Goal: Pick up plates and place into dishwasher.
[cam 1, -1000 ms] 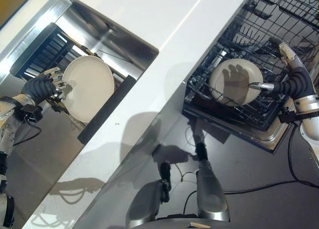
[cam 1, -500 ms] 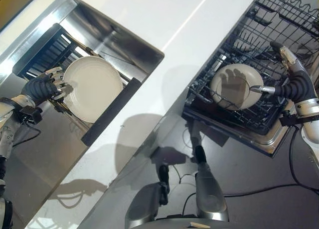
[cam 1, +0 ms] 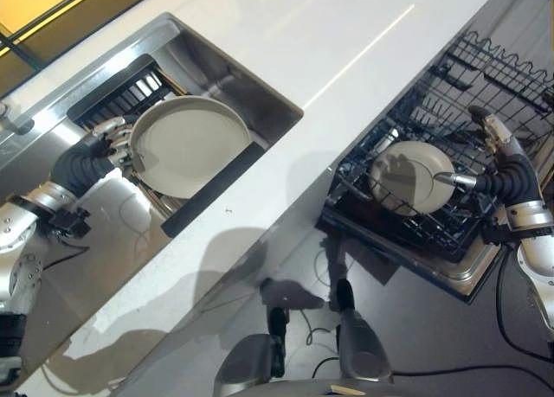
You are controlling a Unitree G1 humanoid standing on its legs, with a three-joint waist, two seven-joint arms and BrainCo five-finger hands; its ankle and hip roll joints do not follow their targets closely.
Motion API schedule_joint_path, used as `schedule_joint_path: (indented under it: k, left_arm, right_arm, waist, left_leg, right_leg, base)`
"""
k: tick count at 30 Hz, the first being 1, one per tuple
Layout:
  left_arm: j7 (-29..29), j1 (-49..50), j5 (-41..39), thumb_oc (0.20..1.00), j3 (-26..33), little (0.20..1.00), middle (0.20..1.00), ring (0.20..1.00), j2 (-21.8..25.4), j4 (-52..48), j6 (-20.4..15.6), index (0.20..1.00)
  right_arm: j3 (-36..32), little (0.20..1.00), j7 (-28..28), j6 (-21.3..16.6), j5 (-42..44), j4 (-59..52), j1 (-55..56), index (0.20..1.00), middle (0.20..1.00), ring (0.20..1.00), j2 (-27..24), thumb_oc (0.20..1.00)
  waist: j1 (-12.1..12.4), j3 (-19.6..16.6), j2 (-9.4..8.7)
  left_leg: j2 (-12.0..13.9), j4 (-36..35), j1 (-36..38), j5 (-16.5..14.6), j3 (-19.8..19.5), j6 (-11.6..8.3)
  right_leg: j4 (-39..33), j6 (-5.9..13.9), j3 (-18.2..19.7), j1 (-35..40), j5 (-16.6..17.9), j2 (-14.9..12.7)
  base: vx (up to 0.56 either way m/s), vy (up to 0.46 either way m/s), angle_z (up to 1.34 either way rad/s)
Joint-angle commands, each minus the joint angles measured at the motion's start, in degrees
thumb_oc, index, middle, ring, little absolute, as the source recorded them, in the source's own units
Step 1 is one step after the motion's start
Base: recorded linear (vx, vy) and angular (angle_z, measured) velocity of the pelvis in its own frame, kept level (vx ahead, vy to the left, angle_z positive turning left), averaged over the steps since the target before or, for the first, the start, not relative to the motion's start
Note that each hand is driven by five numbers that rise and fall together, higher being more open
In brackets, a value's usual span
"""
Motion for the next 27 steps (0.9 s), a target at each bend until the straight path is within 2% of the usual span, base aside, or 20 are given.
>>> schedule_joint_path:
  k: [1, 9, 14, 20, 21, 27]
  left_arm:
    - [0.42, 1.38, -0.04, 0.2, 2.3, 0.2, 0.2, 0.2, -1.85, -5.31, -5.71, 0.2]
    - [2.32, 4.72, 3.09, 0.2, 4.45, 0.2, 0.2, 0.2, -4.56, -6.88, -6.51, 0.2]
    - [8.22, 5.98, 6.15, 0.2, 5.51, 0.2, 0.2, 0.2, -5.32, -5.9, -7.74, 0.2]
    - [16.3, 5.95, 11.76, 0.2, 6.75, 0.2, 0.2, 0.2, -6.15, -5.01, -7.23, 0.2]
    - [17.19, 5.74, 12.7, 0.341, 6.56, 0.341, 0.341, 0.341, -5.91, -4.97, -7.03, 0.341]
    - [19.39, 5.3, 17.93, 0.677, 5.94, 0.677, 0.677, 0.677, -4.23, -4.91, -7.31, 0.677]
  right_arm:
    - [-4.21, 1.0, -0.14, -3.66, -0.09, -3.52, 0.72, 1.0, 1.0, 1.0, -0.97, 1.0]
    - [-5.33, 1.0, 0.36, -3.61, -0.08, -4.55, 2.83, 1.0, 1.0, 1.0, 0.37, 1.0]
    - [-5.1, 1.0, 0.22, -3.28, 0.06, -4.9, 3.19, 1.0, 1.0, 1.0, 0.42, 1.0]
    - [-4.56, 1.0, -1.21, -2.54, -0.43, -5.37, 2.54, 1.0, 1.0, 1.0, 0.38, 1.0]
    - [-4.36, 1.0, -1.55, -2.22, -0.35, -5.44, 2.18, 1.0, 1.0, 1.0, 0.14, 1.0]
    - [-4.19, 1.0, -2.35, -2.2, 0.08, -5.25, 1.31, 1.0, 1.0, 1.0, -1.01, 1.0]
  waist:
    - [0.07, -3.68, 1.1]
    - [0.49, -4.57, 0.76]
    - [0.58, -4.6, 0.76]
    - [0.67, -3.84, 0.9]
    - [0.68, -3.64, 0.89]
    - [0.4, -2.78, 0.97]
  left_leg:
    - [-1.61, 0.27, -5.24, 2.45, -1.55, 0.65]
    - [-1.34, -0.56, -4.21, 2.53, -2.0, 0.57]
    - [-1.4, -0.51, -4.32, 2.59, -2.21, 0.59]
    - [-1.34, -0.36, -5.33, 2.97, -2.3, 0.4]
    - [-1.36, -0.22, -5.64, 3.01, -2.34, 0.4]
    - [-1.29, 0.13, -6.48, 3.21, -1.93, 0.28]
  right_leg:
    - [6.23, 0.06, 0.89, -0.72, -6.59, 1.63]
    - [6.34, 0.11, 0.65, -0.08, -7.1, 1.94]
    - [6.53, 0.16, 0.93, -0.27, -7.19, 2.05]
    - [7.1, 0.25, 1.07, -1.47, -7.17, 1.93]
    - [7.24, 0.25, 1.04, -1.77, -7.14, 1.9]
    - [7.48, 0.28, 1.18, -2.59, -6.89, 1.83]
  base:
    - [0.03, -0.018, 0.18]
    - [0.01, -0.004, 0.03]
    - [0.0, 0.0, 0.0]
    - [-0.04, 0.002, 0.0]
    - [-0.07, -0.006, 0.01]
    - [-0.04, 0.004, 0.01]
